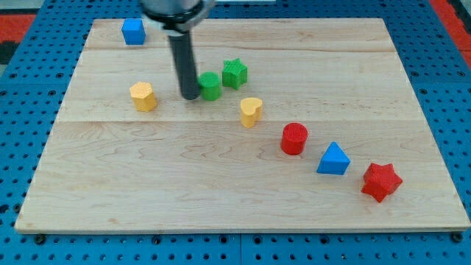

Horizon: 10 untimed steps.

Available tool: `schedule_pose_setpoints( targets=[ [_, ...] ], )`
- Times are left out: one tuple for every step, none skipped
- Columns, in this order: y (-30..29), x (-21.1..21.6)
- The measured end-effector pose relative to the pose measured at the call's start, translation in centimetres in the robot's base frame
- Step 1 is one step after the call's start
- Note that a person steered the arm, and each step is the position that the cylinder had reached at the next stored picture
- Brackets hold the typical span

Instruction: Slide the yellow heart to the yellow hexagon

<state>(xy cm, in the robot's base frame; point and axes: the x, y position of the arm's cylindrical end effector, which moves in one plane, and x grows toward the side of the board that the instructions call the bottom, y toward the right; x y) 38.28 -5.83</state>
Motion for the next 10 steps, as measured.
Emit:
schedule_pose_setpoints(
  targets=[
    [4.2,-1.0],
    [5.5,-1.0],
    [11.8,0.9],
    [15.2,6.2],
    [9.1,6.8],
    [2.4,4.6],
    [5.3,4.1],
    [7.5,2.5],
    [4.9,2.2],
    [0.4,1.0]
  ],
)
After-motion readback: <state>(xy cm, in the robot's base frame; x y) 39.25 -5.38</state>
